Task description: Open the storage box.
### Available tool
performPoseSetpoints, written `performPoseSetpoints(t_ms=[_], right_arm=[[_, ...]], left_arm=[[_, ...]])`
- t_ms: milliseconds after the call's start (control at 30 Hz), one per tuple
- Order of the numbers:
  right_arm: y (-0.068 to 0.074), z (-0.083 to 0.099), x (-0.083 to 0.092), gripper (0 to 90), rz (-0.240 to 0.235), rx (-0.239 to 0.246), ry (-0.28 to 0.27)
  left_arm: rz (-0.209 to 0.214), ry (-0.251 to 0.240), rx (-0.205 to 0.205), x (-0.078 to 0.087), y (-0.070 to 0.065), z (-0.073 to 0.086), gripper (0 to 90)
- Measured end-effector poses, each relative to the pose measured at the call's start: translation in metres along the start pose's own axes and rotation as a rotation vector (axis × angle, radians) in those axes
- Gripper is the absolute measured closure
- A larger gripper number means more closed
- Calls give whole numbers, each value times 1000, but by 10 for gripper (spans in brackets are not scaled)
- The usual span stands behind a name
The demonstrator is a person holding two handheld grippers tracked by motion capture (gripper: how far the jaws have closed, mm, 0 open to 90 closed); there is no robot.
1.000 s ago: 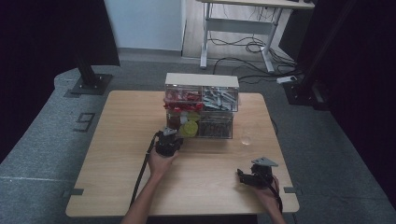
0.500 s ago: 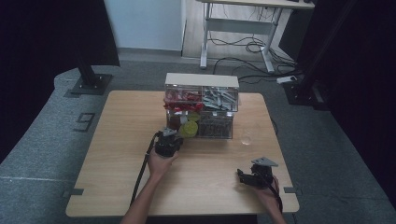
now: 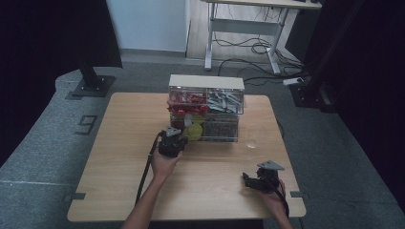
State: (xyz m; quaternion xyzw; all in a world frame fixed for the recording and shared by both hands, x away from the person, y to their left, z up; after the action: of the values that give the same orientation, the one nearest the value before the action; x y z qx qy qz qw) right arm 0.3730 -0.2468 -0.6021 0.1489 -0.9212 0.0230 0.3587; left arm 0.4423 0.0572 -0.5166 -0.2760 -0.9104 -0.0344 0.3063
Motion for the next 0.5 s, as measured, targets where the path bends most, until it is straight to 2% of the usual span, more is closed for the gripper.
performPoseSetpoints(t_ms=[500], right_arm=[[0,0,0,174,-2,4,-4]], left_arm=[[-19,-23,-23,9,-2,-23,900]])
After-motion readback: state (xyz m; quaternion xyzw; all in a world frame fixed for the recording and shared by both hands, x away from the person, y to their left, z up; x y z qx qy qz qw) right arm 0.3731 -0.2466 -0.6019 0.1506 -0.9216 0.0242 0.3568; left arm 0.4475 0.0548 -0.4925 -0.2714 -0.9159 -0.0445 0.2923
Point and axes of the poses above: each handheld gripper's, and its own axes: x roughly backward along the jaws, z roughly out of its underside, y roughly to its left, the point moved 7 cm from there along -x, roughly forward along the jaws, and after that the axes turned 4 degrees about -x, right-handed, at the moved point
